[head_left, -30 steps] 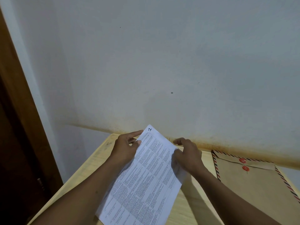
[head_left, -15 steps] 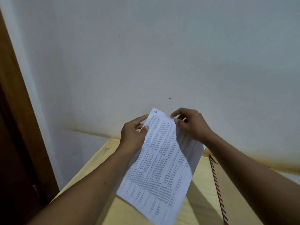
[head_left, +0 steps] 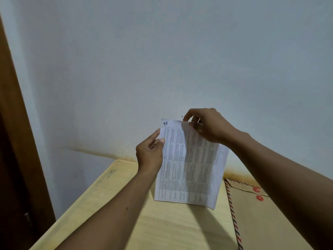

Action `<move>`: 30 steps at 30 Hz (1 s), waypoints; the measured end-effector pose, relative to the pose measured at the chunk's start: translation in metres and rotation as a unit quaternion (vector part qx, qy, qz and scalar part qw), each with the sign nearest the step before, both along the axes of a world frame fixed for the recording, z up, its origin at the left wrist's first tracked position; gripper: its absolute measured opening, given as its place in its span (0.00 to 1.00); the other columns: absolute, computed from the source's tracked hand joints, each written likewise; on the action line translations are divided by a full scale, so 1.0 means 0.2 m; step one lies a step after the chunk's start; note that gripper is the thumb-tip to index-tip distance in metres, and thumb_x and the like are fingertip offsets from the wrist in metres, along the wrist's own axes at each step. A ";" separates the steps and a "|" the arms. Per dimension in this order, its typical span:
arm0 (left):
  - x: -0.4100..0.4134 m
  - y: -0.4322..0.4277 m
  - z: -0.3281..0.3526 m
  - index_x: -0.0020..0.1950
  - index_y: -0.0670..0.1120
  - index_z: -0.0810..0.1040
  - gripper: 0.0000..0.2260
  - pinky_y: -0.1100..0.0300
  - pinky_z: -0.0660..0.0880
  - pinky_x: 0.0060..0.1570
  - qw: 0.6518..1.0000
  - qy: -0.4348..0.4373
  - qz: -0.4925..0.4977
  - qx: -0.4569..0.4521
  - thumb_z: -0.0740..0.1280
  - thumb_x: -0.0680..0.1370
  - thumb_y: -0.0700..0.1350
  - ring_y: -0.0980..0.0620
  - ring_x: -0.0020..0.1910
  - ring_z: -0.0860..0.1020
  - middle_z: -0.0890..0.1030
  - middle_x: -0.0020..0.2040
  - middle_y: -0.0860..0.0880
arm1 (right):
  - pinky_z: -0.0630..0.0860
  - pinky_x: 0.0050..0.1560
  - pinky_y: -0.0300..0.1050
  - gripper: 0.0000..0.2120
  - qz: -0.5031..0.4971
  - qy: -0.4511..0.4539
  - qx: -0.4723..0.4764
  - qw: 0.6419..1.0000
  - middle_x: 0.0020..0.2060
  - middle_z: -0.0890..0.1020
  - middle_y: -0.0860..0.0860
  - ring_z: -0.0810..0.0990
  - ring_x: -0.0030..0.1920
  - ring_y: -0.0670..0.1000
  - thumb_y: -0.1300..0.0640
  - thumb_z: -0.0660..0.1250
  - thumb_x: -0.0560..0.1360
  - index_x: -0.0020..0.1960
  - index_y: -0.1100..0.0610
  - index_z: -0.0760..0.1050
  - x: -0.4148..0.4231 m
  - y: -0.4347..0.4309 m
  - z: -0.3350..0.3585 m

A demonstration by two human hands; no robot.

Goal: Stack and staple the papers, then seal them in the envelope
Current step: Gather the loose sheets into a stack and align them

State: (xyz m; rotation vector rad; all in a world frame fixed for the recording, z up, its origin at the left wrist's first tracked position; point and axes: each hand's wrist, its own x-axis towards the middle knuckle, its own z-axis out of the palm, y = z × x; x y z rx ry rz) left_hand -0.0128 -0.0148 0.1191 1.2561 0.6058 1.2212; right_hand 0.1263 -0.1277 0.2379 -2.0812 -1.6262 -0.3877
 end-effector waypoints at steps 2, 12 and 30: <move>0.00 -0.01 -0.01 0.67 0.53 0.82 0.17 0.51 0.80 0.63 1.000 -0.004 0.003 0.001 0.72 0.79 0.40 0.56 0.51 0.85 0.87 0.48 0.53 | 0.79 0.50 0.50 0.11 0.001 -0.003 -0.006 1.000 0.44 0.83 0.44 0.80 0.46 0.49 0.59 0.65 0.79 0.54 0.44 0.79 -0.01 0.00 -0.01; 0.01 -0.04 0.01 0.70 0.52 0.79 0.20 0.69 0.81 0.46 0.999 -0.029 0.015 0.031 0.72 0.79 0.39 0.64 0.52 0.83 0.85 0.57 0.51 | 0.76 0.48 0.48 0.14 0.003 -0.039 -0.031 0.999 0.50 0.82 0.47 0.78 0.49 0.51 0.59 0.65 0.77 0.60 0.46 0.76 -0.04 0.01 0.00; 0.06 -0.03 -0.01 0.68 0.52 0.80 0.16 0.72 0.78 0.53 0.996 -0.031 0.065 0.044 0.68 0.82 0.39 0.55 0.57 0.83 0.85 0.58 0.47 | 0.77 0.48 0.48 0.15 0.008 -0.019 -0.033 0.999 0.45 0.81 0.43 0.79 0.49 0.50 0.59 0.65 0.79 0.59 0.43 0.79 -0.01 0.04 -0.03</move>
